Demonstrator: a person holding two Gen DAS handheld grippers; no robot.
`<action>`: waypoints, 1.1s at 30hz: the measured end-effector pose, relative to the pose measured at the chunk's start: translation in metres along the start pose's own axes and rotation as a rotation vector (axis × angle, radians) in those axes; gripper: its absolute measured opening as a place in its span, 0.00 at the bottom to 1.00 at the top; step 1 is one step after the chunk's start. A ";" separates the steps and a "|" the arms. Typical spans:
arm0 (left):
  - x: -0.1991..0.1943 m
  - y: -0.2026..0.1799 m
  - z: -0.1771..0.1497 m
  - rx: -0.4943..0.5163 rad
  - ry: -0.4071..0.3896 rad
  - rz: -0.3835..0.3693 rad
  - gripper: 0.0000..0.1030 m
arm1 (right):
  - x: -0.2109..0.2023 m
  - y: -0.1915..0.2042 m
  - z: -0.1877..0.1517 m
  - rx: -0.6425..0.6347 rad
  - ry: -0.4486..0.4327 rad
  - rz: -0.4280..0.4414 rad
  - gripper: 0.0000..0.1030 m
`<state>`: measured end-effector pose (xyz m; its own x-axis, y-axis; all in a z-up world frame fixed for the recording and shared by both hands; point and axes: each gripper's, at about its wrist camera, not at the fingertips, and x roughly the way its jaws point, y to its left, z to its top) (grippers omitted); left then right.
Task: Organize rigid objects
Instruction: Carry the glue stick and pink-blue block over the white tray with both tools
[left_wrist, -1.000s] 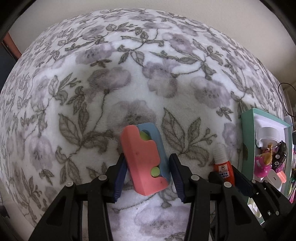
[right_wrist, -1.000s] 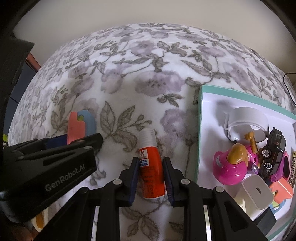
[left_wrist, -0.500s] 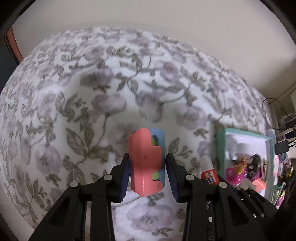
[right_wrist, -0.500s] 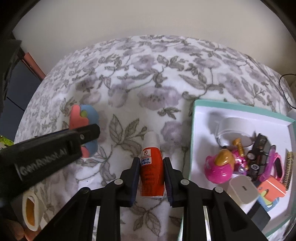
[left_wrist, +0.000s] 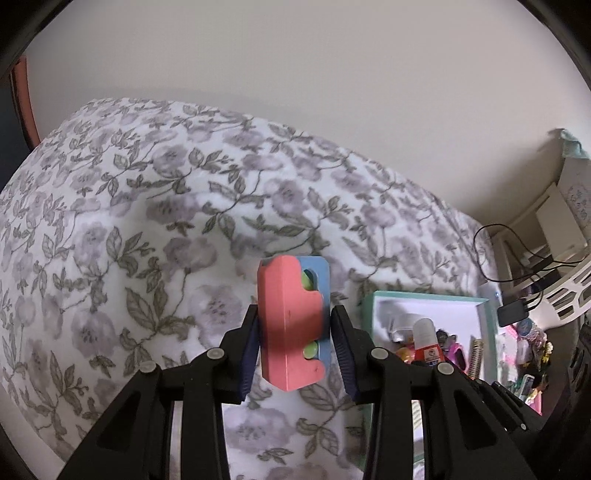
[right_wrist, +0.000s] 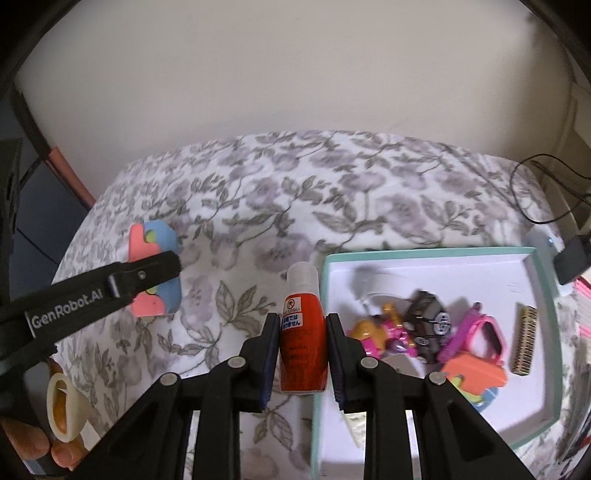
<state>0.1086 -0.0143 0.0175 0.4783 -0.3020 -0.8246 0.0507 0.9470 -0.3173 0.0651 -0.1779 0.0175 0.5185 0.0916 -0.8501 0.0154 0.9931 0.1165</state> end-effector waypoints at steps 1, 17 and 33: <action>-0.002 -0.003 0.000 -0.001 -0.004 -0.011 0.38 | -0.003 -0.003 0.000 0.007 -0.007 -0.003 0.26; 0.008 -0.067 -0.019 0.062 0.042 -0.106 0.38 | -0.002 -0.101 -0.005 0.192 0.029 -0.114 0.26; 0.034 -0.151 -0.055 0.230 0.130 -0.179 0.38 | -0.016 -0.182 -0.022 0.402 0.009 -0.203 0.26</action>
<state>0.0689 -0.1733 0.0113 0.3286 -0.4633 -0.8230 0.3283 0.8731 -0.3605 0.0350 -0.3585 -0.0017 0.4634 -0.1001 -0.8805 0.4480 0.8837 0.1353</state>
